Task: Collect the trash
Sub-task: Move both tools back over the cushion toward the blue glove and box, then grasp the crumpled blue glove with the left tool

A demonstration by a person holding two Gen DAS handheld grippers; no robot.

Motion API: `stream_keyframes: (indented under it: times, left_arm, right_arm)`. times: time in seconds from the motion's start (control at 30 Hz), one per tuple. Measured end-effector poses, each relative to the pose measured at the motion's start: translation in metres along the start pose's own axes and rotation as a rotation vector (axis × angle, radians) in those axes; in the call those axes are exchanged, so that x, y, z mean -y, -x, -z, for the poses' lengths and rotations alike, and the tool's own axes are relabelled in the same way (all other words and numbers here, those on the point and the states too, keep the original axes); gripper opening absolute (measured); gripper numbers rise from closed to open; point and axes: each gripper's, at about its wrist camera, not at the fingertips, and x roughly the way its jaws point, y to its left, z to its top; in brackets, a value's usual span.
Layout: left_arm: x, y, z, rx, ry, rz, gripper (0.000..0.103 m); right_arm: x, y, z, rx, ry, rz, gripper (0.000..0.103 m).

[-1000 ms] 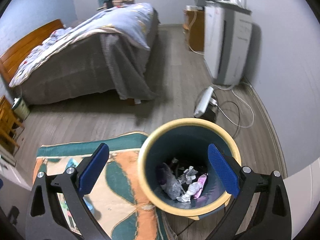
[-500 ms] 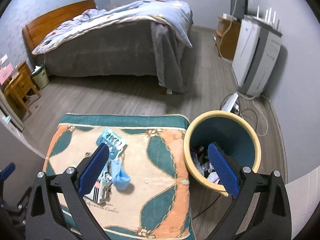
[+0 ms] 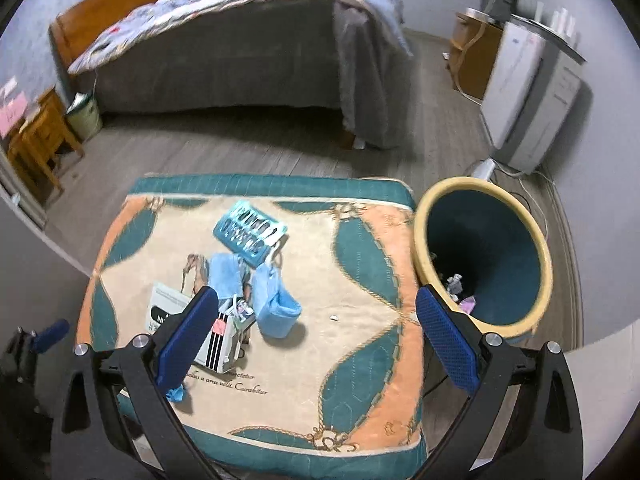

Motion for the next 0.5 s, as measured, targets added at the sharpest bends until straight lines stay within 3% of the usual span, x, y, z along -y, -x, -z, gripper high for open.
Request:
stream_keyframes:
  times: [0.4, 0.5]
  left_arm:
    - [0.01, -0.041, 0.015, -0.142, -0.045, 0.044, 0.094]
    - [0.012, -0.055, 0.02, -0.188, -0.05, 0.071, 0.086]
  right_arm:
    - [-0.019, -0.036, -0.001, -0.076, 0.035, -0.051, 0.097]
    - [-0.024, -0.041, -0.002, -0.085, 0.051, -0.058, 0.097]
